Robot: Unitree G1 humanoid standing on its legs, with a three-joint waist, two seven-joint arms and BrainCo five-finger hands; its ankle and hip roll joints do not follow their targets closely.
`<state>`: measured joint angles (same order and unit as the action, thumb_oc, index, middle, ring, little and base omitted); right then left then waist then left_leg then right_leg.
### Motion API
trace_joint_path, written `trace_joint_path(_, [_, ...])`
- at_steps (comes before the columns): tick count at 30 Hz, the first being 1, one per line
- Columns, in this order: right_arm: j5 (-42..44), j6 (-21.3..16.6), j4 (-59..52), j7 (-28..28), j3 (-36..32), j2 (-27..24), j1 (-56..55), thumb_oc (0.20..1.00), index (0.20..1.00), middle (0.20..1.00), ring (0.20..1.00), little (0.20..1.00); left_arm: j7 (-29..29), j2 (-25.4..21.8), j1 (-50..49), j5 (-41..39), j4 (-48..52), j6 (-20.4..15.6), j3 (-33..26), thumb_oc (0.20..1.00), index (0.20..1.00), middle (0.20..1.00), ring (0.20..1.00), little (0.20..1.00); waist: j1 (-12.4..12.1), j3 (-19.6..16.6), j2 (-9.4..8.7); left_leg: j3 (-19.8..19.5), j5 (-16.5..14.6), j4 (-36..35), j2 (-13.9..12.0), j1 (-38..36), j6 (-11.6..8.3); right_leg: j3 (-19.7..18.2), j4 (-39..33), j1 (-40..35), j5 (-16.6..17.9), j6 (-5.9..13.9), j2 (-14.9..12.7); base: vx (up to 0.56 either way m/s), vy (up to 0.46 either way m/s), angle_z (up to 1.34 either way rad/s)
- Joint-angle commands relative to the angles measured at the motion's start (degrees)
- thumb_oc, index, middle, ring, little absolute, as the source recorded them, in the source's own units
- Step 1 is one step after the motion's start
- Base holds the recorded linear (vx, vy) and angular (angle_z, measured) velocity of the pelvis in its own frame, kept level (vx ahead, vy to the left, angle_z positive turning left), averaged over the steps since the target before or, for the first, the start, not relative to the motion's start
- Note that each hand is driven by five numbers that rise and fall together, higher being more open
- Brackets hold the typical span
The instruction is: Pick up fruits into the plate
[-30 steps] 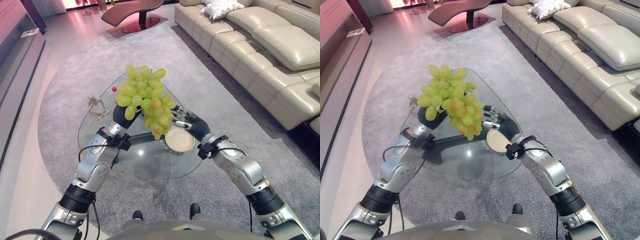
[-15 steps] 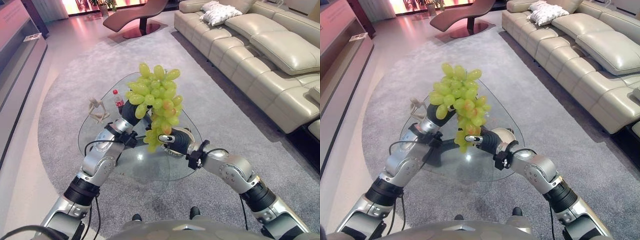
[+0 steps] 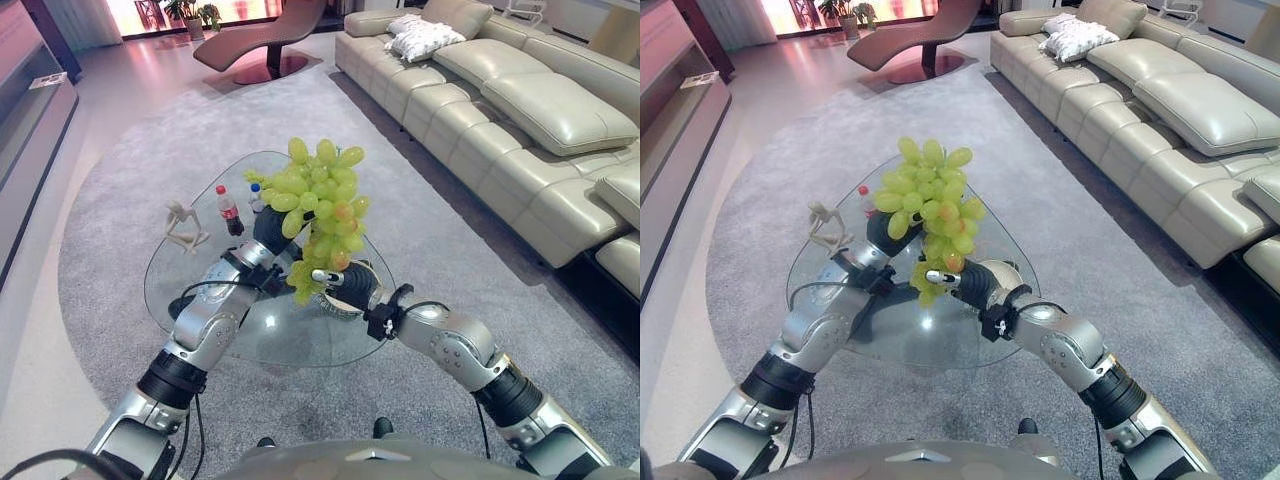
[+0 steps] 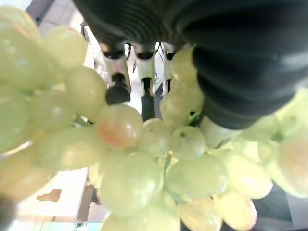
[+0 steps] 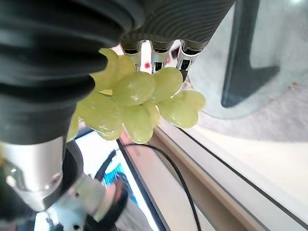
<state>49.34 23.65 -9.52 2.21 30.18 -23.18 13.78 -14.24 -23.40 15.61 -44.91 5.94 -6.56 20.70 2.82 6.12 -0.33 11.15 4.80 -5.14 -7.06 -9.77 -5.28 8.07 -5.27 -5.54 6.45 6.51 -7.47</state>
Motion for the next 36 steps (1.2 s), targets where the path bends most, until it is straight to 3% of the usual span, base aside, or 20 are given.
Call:
trace_joint_path(1, [-1.8, -11.88, -4.39, -3.08, -4.01, 6.32, 4.03, 1.0, 1.0, 1.0, 1.0, 1.0, 1.24, 0.97, 2.53, 1.06, -1.92, -3.79, -0.45, 0.2, 0.2, 0.2, 0.2, 0.2, -0.22, 0.08, -0.34, -0.65, -8.4, 2.94, 0.26, -0.12, 0.88, 2.24, 4.55, -3.22, -8.59, 0.82, -2.01, 0.0, 0.0, 0.0])
trace_joint_path(6, [-5.07, -16.46, -5.42, -6.44, -5.16, 8.03, 3.08, 1.0, 1.0, 1.0, 1.0, 1.0, 3.14, 1.84, 1.1, 1.39, -1.25, -4.55, -1.85, 0.2, 0.2, 0.2, 0.2, 0.2, -0.25, 0.18, 0.15, -0.78, -8.61, 3.04, 0.54, -0.11, 1.04, 2.12, 4.57, -3.18, -8.67, 0.83, -2.15, 0.0, 0.0, 0.0])
trace_joint_path(17, [-3.61, -19.71, -7.49, -9.75, -4.67, 10.08, 3.62, 1.0, 1.0, 1.0, 1.0, 1.0, 6.4, 3.75, 0.13, 0.52, -0.83, -3.84, -1.97, 0.2, 0.2, 0.2, 0.2, 0.2, -0.58, 0.49, 0.56, -0.66, -8.73, 3.29, 0.64, 0.11, 1.16, 2.58, 4.62, -3.03, -8.65, 0.81, -2.39, 0.0, 0.003, 0.0])
trace_joint_path(36, [3.47, -17.64, -7.24, -7.82, -0.08, 12.75, 8.4, 1.0, 1.0, 1.0, 1.0, 1.0, 6.03, 6.45, 2.41, -1.99, -3.66, -2.4, 3.49, 0.2, 0.2, 0.2, 0.2, 0.2, -1.05, -0.03, -0.28, -0.49, -8.56, 3.19, 0.19, -0.07, 1.13, 2.89, 4.77, -3.25, -8.78, 0.54, -2.01, 0.0, 0.0, 0.0])
